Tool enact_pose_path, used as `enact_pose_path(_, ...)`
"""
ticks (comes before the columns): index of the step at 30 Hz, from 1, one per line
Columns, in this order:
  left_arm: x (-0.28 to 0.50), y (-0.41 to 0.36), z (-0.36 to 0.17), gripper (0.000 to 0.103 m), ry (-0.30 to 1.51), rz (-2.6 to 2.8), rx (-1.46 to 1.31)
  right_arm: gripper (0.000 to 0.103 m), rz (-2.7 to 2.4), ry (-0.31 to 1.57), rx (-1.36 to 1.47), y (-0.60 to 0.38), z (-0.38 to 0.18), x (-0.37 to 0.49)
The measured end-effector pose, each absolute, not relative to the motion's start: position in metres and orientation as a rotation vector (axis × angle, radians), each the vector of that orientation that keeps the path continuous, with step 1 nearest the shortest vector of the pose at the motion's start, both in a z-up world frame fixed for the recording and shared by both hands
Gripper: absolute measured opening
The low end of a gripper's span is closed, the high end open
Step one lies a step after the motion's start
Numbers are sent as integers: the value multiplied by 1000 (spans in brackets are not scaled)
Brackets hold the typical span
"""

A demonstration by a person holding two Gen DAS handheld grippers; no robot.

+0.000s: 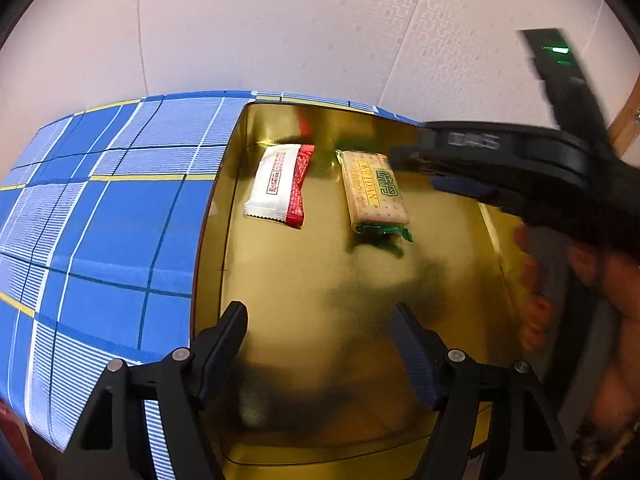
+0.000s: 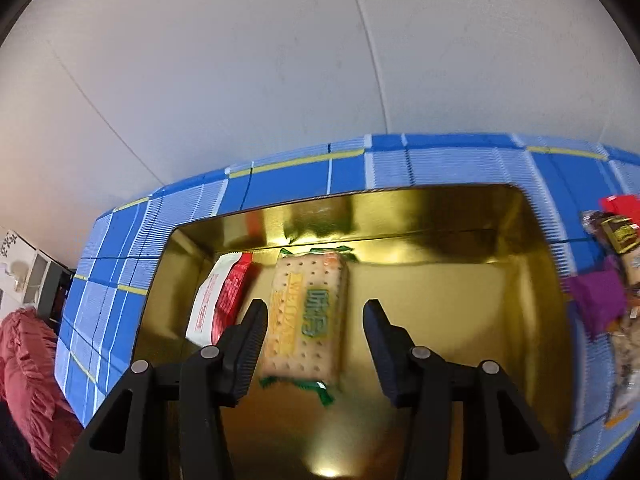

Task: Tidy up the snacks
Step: 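Lower the WEIDAN cracker pack into the tray with the right tool and release, then grasp the brown bread pack with the right tool while the left tool grasps the peanut bag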

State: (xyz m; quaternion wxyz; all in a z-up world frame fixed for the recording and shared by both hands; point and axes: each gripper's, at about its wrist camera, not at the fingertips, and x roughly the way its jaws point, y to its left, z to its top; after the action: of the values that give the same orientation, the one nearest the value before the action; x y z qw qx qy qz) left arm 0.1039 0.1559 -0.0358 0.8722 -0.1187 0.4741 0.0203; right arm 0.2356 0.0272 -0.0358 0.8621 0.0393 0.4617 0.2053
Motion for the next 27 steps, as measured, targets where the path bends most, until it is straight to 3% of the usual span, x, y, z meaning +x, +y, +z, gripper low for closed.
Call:
enact_pose_path(10,97,143,-26,80,969,67,-228,50,355,800,24,-33,2,184)
enact_pose_path(27,93,38,-8,82,935,-85,-66,50,23,738,107,-198,-11,144)
